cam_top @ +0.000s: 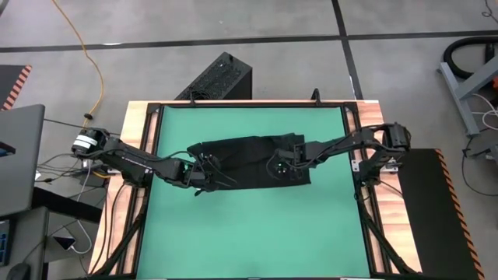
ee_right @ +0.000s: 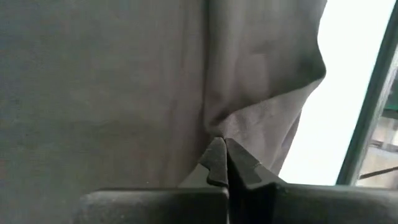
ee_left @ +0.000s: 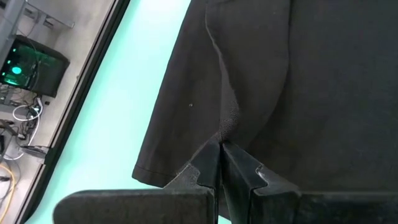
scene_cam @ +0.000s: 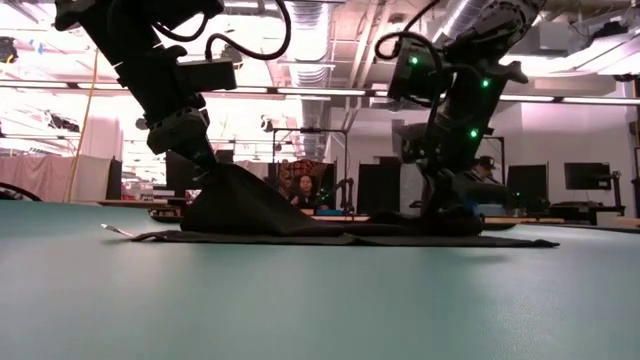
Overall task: Roll towel into tight, uniform cylinder
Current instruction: Roll the black towel
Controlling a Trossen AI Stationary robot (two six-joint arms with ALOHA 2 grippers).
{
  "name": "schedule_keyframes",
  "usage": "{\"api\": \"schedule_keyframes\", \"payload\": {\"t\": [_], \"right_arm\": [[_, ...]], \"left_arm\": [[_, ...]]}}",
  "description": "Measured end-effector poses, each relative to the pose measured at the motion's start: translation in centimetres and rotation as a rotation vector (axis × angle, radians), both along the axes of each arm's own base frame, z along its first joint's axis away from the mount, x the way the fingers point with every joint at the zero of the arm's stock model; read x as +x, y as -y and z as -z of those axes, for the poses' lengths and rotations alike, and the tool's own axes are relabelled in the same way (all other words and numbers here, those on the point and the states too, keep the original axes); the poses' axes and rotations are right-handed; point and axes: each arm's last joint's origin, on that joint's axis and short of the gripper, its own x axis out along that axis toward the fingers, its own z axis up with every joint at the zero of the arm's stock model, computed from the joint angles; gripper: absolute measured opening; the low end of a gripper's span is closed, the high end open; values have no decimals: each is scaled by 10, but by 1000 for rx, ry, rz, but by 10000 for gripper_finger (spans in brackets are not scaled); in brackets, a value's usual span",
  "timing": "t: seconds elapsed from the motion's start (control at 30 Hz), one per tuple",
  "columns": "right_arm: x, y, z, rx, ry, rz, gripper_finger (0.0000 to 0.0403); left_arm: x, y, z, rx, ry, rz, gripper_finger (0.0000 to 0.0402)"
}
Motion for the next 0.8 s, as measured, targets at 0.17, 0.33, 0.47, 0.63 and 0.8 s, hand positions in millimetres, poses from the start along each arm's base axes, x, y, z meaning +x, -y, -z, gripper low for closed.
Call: {"api": "schedule_keyframes", "payload": {"t": [0.17,0.33,0.47,0.63,0.8], "right_arm": [[2,-6,-10,2,-26,6,2],[-5,-12,-24,14,-12,13,2],[-14,-13,-43,57,53,30,2],[-27,-8,-66,114,167,49,2],[-39,-10,-63,234,174,29,3]], "left_arm": [[0,4,-3,-8,21,21,0],[-2,10,-13,-17,69,44,0],[-3,12,-17,-21,91,53,0],[-4,15,-18,-29,98,56,0],[-5,18,-18,-27,100,66,0]]}}
